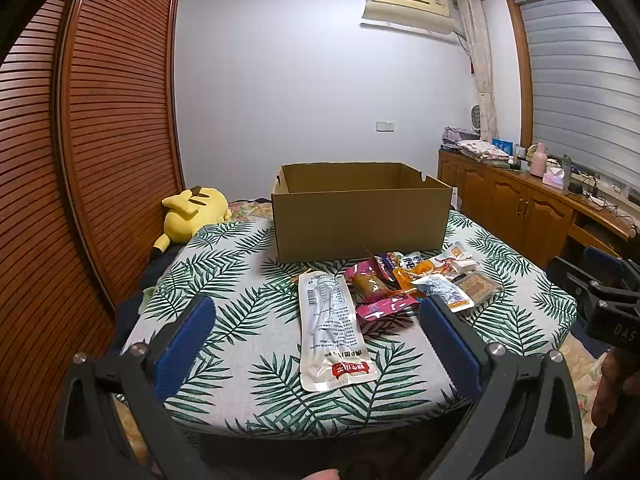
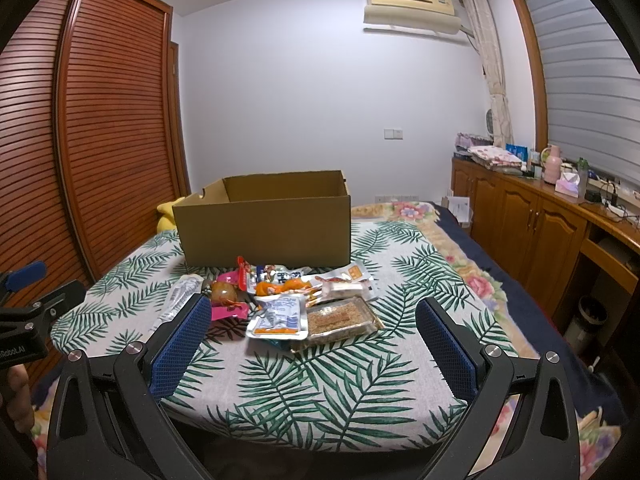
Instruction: Organize snacks
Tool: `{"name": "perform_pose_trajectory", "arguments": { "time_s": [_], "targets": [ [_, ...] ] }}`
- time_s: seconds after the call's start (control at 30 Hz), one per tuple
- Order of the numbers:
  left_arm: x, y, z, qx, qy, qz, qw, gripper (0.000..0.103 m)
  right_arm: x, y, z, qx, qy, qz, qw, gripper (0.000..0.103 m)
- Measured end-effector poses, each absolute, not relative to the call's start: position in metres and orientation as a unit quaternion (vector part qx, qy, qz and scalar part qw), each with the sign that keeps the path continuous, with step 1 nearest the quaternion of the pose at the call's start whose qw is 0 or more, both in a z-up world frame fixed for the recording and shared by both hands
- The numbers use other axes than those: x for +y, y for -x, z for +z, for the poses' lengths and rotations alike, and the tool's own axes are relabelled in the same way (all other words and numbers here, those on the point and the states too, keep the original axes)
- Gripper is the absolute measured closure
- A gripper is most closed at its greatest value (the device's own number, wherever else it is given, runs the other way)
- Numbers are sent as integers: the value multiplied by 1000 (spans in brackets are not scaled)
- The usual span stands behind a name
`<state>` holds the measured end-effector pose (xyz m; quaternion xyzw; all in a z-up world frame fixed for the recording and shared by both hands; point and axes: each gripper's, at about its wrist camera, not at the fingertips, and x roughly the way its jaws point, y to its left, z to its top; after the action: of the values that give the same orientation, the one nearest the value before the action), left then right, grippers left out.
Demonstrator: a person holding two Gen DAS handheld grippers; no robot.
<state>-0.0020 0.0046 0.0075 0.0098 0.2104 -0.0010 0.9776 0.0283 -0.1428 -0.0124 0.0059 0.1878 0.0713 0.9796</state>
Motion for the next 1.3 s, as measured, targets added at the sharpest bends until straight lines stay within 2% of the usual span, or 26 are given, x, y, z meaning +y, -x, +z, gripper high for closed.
{"name": "perform_pose_trajectory", "arguments": {
  "time_s": [0.87,1.3],
  "targets": [
    [6,3,7,212,-8,-2,977,0,-143,-29,-12,189,-5,72,979,0],
    [10,-26,-22,259,-1,-19,966,0,-134,-46,-32,222,27,92,970,0]
  ]
}}
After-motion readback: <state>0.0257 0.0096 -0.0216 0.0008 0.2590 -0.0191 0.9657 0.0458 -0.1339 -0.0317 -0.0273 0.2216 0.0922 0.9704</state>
